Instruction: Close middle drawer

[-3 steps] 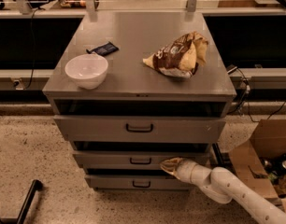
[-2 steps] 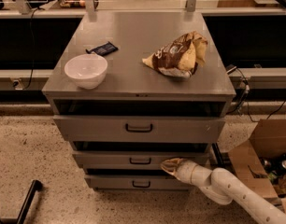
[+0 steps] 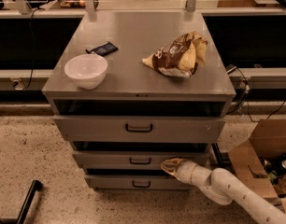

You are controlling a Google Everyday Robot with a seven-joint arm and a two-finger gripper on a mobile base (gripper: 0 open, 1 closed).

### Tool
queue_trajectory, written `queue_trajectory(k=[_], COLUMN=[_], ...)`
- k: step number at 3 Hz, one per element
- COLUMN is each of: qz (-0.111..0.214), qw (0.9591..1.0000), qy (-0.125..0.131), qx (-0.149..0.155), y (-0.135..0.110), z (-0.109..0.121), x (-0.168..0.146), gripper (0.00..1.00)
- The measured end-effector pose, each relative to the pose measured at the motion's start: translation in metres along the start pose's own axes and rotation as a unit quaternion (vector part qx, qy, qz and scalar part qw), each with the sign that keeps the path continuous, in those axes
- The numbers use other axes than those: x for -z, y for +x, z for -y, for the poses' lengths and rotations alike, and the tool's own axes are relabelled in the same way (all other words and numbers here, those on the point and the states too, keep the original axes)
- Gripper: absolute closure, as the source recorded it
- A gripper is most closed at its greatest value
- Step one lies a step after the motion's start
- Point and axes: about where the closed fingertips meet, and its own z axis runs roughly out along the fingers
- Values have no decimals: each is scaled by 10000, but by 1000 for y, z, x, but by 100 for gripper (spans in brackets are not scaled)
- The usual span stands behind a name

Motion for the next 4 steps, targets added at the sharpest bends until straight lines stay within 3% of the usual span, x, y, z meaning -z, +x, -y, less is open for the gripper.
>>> queue_trajectory(k=[2, 4], qz=[1, 4], qw=[10000, 10000], qy=[-1, -4], qx=[0, 0], y=[0, 0], z=[0, 0], x=[0, 0], gripper=[100, 58])
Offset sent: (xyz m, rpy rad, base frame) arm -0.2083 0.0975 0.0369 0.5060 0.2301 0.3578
